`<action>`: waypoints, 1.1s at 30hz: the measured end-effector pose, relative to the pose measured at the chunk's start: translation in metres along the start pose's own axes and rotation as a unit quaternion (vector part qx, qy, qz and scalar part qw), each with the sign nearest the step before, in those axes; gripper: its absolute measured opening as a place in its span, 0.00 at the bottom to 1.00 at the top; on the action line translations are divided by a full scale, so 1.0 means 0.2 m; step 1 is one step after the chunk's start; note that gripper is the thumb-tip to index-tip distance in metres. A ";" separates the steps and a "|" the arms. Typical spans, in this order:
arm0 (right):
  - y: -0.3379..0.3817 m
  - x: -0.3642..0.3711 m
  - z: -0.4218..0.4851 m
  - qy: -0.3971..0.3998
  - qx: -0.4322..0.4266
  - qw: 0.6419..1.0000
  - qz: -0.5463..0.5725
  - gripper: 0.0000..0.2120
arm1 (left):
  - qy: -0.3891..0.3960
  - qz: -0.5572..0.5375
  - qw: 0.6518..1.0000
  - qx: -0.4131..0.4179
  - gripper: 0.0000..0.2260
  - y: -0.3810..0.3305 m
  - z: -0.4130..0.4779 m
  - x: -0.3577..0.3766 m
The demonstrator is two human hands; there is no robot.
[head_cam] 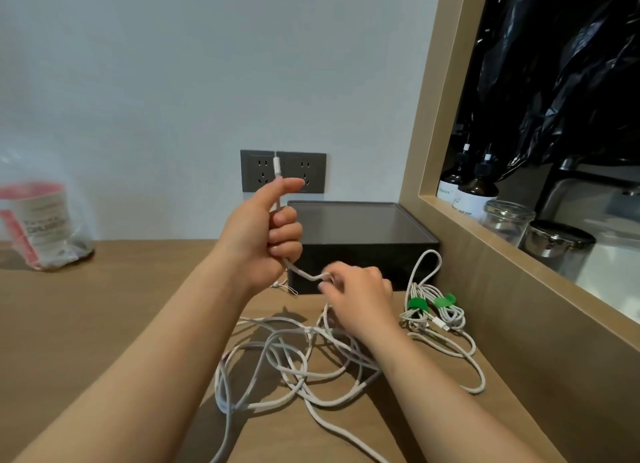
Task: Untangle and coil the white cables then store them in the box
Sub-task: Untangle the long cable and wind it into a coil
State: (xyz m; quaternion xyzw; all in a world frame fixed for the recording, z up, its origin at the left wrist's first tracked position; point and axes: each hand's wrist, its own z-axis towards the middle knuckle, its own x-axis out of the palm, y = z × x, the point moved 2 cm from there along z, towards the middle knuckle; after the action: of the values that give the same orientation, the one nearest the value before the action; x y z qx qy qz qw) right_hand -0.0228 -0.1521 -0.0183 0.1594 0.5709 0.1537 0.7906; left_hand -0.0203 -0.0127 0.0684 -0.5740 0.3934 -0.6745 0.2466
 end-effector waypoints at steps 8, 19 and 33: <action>-0.01 -0.46 0.21 -0.290 0.095 0.925 0.228 0.14 | -0.115 0.330 0.916 0.199 0.13 0.03 -0.03 -0.20; -0.04 -0.21 0.17 -0.146 0.125 0.954 0.228 0.05 | -0.078 0.742 0.622 0.239 0.24 0.27 0.01 -0.40; -0.02 -0.05 0.14 -0.146 -0.045 0.987 -0.057 0.22 | -0.142 0.789 0.543 0.251 0.09 0.26 0.11 -0.45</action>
State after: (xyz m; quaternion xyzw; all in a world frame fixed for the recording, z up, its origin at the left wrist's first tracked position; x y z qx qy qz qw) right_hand 0.0000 -0.1615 -0.0024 0.1113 0.4500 0.1095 0.8793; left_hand 0.0158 0.0237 -0.0253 -0.0354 0.4619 -0.1892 0.8658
